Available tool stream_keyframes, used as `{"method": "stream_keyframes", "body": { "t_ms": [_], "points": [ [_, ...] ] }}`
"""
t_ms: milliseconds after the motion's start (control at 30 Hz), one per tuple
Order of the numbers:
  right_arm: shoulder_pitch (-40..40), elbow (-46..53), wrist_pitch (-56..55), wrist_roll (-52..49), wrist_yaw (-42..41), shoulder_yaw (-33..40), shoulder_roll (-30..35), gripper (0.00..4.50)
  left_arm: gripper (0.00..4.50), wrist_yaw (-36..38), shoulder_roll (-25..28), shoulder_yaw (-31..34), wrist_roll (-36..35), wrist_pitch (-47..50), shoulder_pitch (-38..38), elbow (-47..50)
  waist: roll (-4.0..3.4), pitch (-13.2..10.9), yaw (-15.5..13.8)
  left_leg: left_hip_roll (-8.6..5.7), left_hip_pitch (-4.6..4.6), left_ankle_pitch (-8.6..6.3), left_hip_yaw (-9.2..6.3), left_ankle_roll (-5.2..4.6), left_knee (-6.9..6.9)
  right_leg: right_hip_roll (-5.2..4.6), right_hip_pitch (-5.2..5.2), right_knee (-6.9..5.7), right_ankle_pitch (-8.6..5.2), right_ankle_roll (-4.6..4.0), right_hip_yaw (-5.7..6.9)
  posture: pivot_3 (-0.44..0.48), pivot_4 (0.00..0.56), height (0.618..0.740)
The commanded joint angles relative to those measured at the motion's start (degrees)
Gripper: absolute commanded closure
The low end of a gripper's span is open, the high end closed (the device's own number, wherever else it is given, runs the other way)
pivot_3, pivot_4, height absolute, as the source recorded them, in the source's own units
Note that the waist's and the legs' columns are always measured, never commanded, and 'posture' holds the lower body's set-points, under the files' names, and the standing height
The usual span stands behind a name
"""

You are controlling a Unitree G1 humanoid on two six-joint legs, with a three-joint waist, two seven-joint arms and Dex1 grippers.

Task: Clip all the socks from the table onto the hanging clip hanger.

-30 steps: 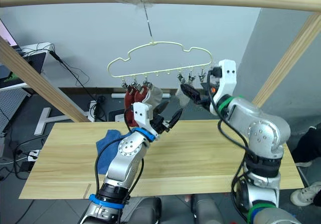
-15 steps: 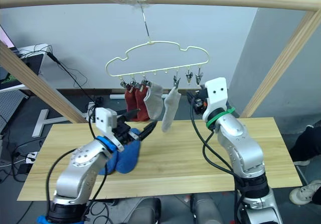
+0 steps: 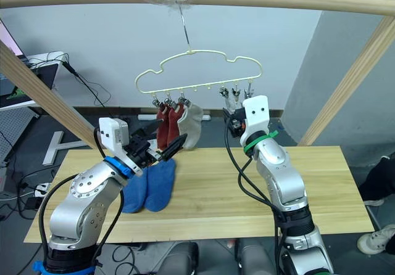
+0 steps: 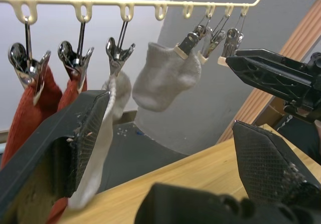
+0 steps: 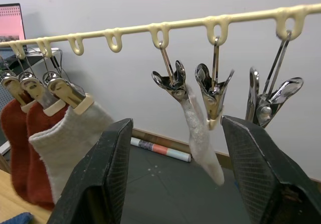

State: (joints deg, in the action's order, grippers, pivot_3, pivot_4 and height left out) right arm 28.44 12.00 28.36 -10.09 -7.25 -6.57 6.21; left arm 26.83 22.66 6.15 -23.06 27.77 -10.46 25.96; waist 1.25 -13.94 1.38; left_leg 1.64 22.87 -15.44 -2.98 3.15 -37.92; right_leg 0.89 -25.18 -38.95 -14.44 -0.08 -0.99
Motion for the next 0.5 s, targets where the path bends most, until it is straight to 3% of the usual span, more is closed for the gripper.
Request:
{"method": "stream_keyframes", "body": {
  "t_ms": [33,100,500],
  "points": [
    [2.25,-1.16,-2.91,0.9,0.86,1.91,-0.96,1.96,0.0,-0.83,0.18,1.04,-1.13,-0.15,-0.59,3.63,0.0,0.0,-0.03,-0.01,-0.01,0.0,0.01,0.0,-0.01,0.0,0.0,0.0,0.0,0.0,-0.01,0.081,0.195,0.74],
    [2.92,-2.4,-3.49,1.41,0.88,1.94,-1.29,2.47,0.0,-0.54,0.75,1.32,-1.44,0.05,-1.15,3.6,0.01,0.01,-0.06,-0.01,-0.01,0.0,0.01,0.0,-0.02,0.0,0.01,-0.02,0.0,0.0,-0.01,0.084,0.194,0.74],
    [5.96,-8.23,-4.94,3.52,2.38,3.38,-3.04,2.47,0.0,0.35,1.38,0.33,-1.38,-0.33,-2.71,3.24,0.01,0.01,-0.15,-0.02,-0.01,0.0,0.0,0.0,-0.02,-0.02,0.01,-0.03,0.15,-0.25,0.01,0.083,0.197,0.74]
  ]
}}
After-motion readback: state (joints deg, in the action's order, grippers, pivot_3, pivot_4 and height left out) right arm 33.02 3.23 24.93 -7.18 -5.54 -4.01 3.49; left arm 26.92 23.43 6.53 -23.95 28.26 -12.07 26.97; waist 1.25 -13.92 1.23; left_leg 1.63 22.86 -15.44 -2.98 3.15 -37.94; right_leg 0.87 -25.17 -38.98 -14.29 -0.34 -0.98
